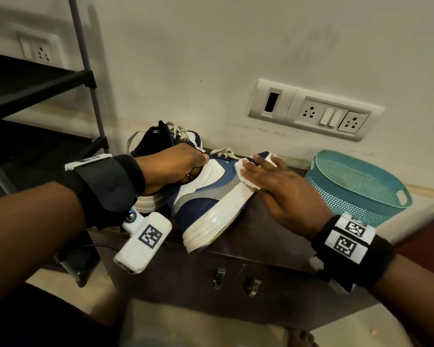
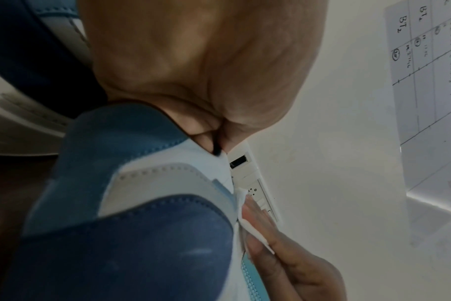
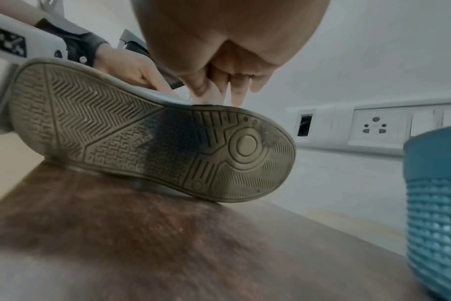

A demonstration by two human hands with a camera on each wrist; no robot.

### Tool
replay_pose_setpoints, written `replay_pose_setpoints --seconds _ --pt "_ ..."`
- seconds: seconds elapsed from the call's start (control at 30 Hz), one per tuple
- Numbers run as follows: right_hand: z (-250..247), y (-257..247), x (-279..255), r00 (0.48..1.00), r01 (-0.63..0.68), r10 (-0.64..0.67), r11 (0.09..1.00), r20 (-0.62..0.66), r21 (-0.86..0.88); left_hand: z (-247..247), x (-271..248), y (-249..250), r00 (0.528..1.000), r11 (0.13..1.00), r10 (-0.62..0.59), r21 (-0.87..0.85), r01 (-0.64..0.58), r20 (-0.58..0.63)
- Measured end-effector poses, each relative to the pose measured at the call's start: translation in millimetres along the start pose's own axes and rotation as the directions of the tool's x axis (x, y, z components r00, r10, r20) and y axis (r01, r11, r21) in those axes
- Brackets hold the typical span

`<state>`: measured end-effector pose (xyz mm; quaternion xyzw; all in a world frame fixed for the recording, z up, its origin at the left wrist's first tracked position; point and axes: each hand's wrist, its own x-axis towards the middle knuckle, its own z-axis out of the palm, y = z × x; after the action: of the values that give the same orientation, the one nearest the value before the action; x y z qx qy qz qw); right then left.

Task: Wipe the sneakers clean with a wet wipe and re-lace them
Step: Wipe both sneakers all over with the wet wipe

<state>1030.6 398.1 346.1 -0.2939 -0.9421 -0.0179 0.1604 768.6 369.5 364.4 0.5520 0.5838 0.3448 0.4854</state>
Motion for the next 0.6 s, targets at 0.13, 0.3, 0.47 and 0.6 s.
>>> replay_pose_setpoints --seconds 0.13,0.3,0.47,0.6 --pt "10 -35 -3 0.998 0.017 -0.017 1.000 -0.057 -0.001 3 0 3 1.000 0.999 -0.003 0.032 0.003 0.004" --pt "9 -60 -16 0.965 0.243 -0.263 0.911 0.015 0.335 2 -2 3 1.000 0.999 0.018 0.041 -0.017 -0.003" --pt "-14 -12 -16 0.902 -0.072 0.266 0.870 -0.341 0.488 2 0 3 1.000 0.999 -0.009 0.049 0.009 -0.008" --pt "-6 6 -19 0.899 -0.148 0.219 0.967 -0.378 0.210 3 -1 4 1.000 0.999 -0.011 0.044 0.011 -0.007"
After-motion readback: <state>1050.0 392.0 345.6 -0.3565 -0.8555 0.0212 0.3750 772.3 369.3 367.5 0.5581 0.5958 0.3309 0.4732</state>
